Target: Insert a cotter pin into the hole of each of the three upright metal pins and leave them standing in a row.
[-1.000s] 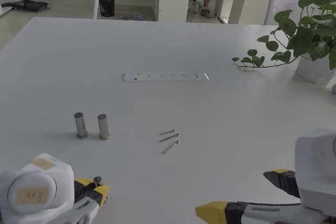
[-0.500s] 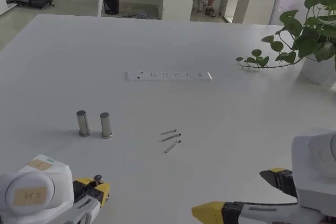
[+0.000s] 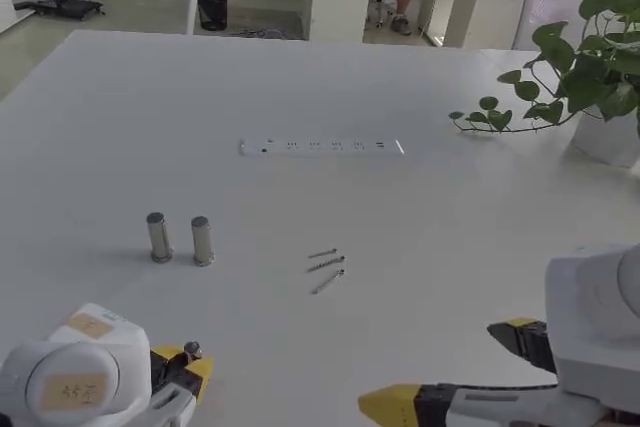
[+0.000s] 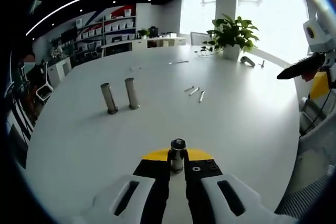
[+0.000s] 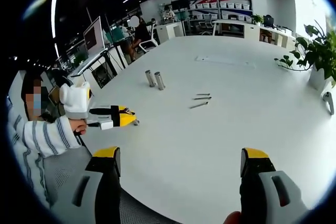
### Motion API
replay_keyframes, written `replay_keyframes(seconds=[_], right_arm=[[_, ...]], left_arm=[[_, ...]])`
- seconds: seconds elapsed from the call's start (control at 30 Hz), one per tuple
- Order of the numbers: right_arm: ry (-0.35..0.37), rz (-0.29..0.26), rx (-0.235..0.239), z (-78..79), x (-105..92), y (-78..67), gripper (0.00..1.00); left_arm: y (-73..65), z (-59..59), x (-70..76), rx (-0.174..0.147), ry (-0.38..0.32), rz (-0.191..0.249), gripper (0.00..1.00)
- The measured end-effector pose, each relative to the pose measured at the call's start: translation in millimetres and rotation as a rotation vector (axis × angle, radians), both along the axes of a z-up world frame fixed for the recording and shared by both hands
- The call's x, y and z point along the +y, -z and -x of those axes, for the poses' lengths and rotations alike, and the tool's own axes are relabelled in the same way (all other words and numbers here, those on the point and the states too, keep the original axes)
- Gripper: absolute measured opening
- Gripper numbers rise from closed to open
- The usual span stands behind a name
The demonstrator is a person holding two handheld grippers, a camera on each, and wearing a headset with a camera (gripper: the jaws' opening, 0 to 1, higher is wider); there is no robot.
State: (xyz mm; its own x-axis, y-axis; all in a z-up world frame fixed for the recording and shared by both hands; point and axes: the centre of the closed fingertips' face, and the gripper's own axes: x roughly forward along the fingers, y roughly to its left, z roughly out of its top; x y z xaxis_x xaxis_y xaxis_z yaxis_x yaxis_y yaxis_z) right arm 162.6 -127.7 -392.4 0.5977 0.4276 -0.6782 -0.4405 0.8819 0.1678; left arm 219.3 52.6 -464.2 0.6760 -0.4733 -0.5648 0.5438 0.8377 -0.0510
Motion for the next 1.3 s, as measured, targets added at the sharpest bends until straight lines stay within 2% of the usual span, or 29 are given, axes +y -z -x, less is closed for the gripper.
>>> replay_keyframes(seconds=[0.1, 0.13, 0.17, 0.27, 0.47, 0.6, 0.77, 0.8, 0.83, 0.87, 0.9, 0.97, 1.03, 1.1, 1.17, 1.3], right_arm=[[0.002, -0.001, 0.004, 1.9, -0.9, 1.3, 0.94], [0.003, -0.001, 0.007, 2.4, -1.5, 2.3, 0.94], [0.004, 0.000, 0.008, 2.6, -1.7, 2.6, 0.94], [0.003, 0.002, 0.014, 4.3, -2.2, 4.9, 0.94], [-0.001, 0.009, 0.020, 5.9, -3.2, 6.1, 0.93], [0.004, 0.011, 0.016, 6.7, -5.5, 5.2, 0.93], [0.008, 0.013, 0.021, 12.3, -6.3, 9.1, 0.93], [0.013, 0.010, 0.022, 13.9, -6.3, 10.2, 0.93], [0.018, 0.006, 0.022, 15.0, -6.1, 11.0, 0.93], [0.023, 0.002, 0.024, 16.7, -5.4, 12.4, 0.93], [0.025, 0.000, 0.026, 17.9, -4.8, 13.6, 0.93], [0.028, -0.002, 0.031, 20.2, -3.5, 16.0, 0.93], [0.030, -0.002, 0.033, 22.6, -1.7, 17.4, 0.93], [0.031, -0.003, 0.037, 24.4, 0.0, 18.0, 0.93], [0.035, -0.004, 0.037, 24.8, 1.2, 18.5, 0.93], [0.030, 0.005, 0.038, 25.3, 6.2, 18.6, 0.93]], left_arm=[[1.4, 2.1, -0.8, 0.023, 0.005, 0.005, 0.07], [3.4, 3.6, -0.6, 0.041, 0.011, -0.002, 0.09], [7.5, 7.4, 0.5, 0.079, 0.005, -0.010, 0.12], [6.2, 5.5, 1.6, 0.043, 0.020, -0.043, 0.20], [-6.8, 4.1, -1.0, 0.020, 0.048, -0.004, 0.36], [-22.2, 11.0, -5.8, -0.043, 0.156, -0.017, 0.50], [-29.5, 30.4, -2.7, -0.035, 0.230, -0.001, 0.70], [-30.7, 34.9, -2.6, -0.026, 0.250, 0.005, 0.74], [-30.6, 38.1, -2.0, -0.005, 0.251, 0.011, 0.79], [-27.9, 45.4, -0.6, 0.054, 0.251, 0.022, 0.84], [-28.7, 46.7, -0.8, 0.054, 0.268, 0.029, 0.88], [-34.4, 50.0, 0.0, 0.018, 0.305, 0.027, 0.91], [-37.1, 53.5, 3.2, 0.022, 0.311, 0.022, 0.95], [-41.8, 56.2, 4.5, 0.013, 0.326, 0.035, 0.99], [-47.2, 57.8, 5.5, 0.010, 0.333, 0.057, 0.99], [-52.3, 59.1, 9.2, 0.007, 0.332, 0.064, 0.99]])
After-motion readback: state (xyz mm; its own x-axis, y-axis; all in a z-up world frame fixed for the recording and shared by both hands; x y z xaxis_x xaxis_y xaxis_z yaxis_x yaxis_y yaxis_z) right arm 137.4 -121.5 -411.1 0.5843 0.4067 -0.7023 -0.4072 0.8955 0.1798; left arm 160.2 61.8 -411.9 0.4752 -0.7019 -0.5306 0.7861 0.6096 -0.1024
